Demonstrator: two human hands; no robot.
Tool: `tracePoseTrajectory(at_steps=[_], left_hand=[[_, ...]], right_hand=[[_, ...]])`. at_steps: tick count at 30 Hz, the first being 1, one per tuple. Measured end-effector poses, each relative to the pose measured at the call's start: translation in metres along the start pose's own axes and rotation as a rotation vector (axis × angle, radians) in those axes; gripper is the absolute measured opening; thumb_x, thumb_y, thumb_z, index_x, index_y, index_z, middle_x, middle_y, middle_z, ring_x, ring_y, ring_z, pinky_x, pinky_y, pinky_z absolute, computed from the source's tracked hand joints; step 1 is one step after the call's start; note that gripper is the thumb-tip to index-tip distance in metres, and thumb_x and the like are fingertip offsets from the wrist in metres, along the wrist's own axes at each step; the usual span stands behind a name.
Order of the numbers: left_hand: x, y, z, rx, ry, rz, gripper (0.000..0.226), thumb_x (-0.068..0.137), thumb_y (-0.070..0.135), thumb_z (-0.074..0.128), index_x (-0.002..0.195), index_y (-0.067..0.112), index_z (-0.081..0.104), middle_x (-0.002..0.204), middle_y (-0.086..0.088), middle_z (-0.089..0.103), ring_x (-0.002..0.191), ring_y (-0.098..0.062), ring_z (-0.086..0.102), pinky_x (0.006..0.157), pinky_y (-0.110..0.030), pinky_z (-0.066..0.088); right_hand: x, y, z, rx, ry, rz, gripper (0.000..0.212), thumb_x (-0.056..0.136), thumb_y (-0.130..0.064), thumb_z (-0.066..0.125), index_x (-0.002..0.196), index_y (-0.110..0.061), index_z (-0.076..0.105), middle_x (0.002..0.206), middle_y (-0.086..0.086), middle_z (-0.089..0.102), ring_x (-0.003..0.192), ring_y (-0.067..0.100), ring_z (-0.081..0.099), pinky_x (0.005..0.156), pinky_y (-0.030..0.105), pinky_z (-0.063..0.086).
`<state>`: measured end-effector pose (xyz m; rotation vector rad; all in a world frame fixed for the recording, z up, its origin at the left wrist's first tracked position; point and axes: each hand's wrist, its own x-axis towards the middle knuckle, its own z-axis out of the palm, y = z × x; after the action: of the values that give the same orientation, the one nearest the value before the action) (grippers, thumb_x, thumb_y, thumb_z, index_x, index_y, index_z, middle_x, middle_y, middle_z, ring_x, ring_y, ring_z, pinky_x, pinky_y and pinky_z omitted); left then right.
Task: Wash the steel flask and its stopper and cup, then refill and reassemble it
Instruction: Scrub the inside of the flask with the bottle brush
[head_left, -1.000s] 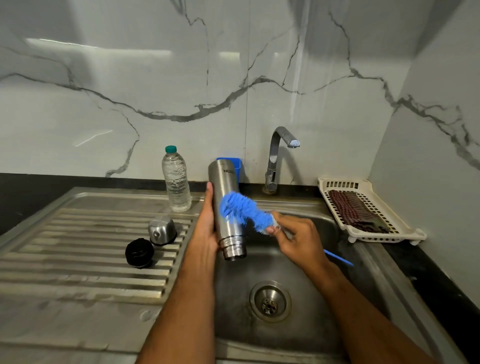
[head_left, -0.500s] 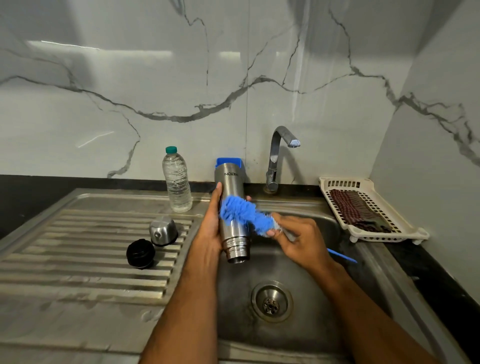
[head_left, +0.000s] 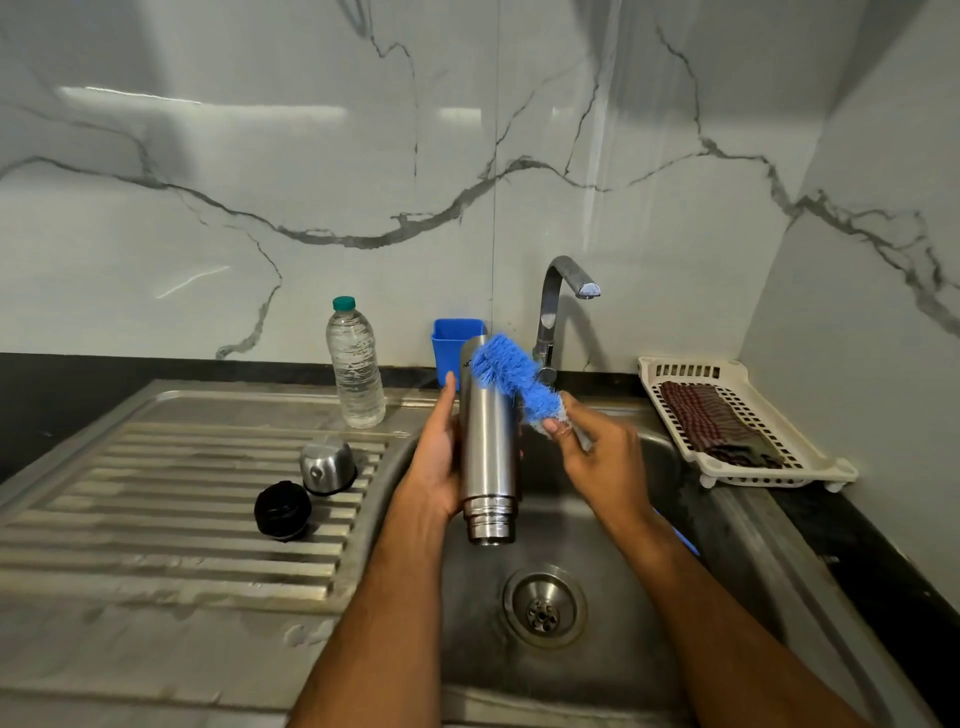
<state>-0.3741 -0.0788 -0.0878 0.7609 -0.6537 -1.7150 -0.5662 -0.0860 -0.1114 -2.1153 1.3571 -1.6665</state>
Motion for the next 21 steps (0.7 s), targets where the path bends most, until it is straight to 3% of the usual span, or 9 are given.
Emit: tracePoseTrajectory(at_steps=[6, 10, 13, 15, 18, 21], left_hand=[[-0.003, 0.008, -0.003, -0.046, 0.150, -0.022, 0.076, 0.085, 0.072, 0.060, 0.125, 0.007, 0.060, 0.093, -0.020, 0.076, 0.076, -0.031, 0.076, 0.059, -0.040, 0.061], [-0.001, 0.010, -0.010, -0.227, 0.098, -0.033, 0.084, 0.085, 0.068, 0.065, 0.140, 0.006, 0.050, 0.100, -0.022, 0.068, 0.081, -0.031, 0.071, 0.066, -0.042, 0.063], [-0.002, 0.009, -0.009, -0.040, 0.076, 0.001, 0.075, 0.092, 0.070, 0.053, 0.129, 0.006, 0.061, 0.098, -0.020, 0.072, 0.076, -0.030, 0.071, 0.066, -0.037, 0.063], [-0.004, 0.005, -0.002, 0.059, 0.010, 0.017, 0.079, 0.087, 0.076, 0.051, 0.120, 0.005, 0.065, 0.100, -0.022, 0.069, 0.078, -0.031, 0.068, 0.071, -0.039, 0.061], [-0.005, -0.001, 0.005, 0.070, -0.026, -0.065, 0.080, 0.083, 0.070, 0.066, 0.125, 0.003, 0.065, 0.102, -0.022, 0.069, 0.082, -0.030, 0.069, 0.082, -0.041, 0.059], [-0.002, 0.000, 0.003, 0.093, 0.054, -0.076, 0.077, 0.083, 0.066, 0.068, 0.130, 0.004, 0.062, 0.097, -0.018, 0.074, 0.079, -0.028, 0.073, 0.075, -0.040, 0.062]], right_hand=[[-0.016, 0.011, -0.014, 0.077, -0.244, -0.185, 0.043, 0.090, -0.038, 0.069, 0.124, -0.013, 0.072, 0.100, 0.003, 0.077, 0.089, 0.014, 0.073, 0.074, 0.044, 0.059], [-0.019, 0.012, -0.014, 0.079, -0.307, -0.208, 0.043, 0.088, -0.038, 0.071, 0.123, -0.012, 0.073, 0.099, -0.001, 0.076, 0.089, 0.011, 0.072, 0.075, 0.043, 0.059], [-0.013, 0.013, -0.006, 0.073, -0.190, -0.113, 0.038, 0.089, -0.026, 0.073, 0.125, -0.014, 0.072, 0.108, -0.003, 0.077, 0.097, 0.008, 0.072, 0.083, 0.040, 0.060], [-0.004, 0.013, -0.002, 0.058, -0.089, 0.034, 0.040, 0.091, -0.021, 0.074, 0.130, -0.019, 0.069, 0.115, -0.007, 0.075, 0.103, 0.005, 0.070, 0.087, 0.031, 0.060], [0.005, 0.009, 0.000, 0.097, -0.044, 0.186, 0.045, 0.093, -0.030, 0.072, 0.136, -0.019, 0.064, 0.127, -0.009, 0.069, 0.115, -0.001, 0.063, 0.091, 0.009, 0.047], [0.001, 0.003, -0.001, 0.105, -0.110, 0.152, 0.043, 0.093, -0.032, 0.071, 0.134, -0.021, 0.065, 0.122, -0.012, 0.071, 0.110, -0.003, 0.065, 0.091, 0.019, 0.054]])
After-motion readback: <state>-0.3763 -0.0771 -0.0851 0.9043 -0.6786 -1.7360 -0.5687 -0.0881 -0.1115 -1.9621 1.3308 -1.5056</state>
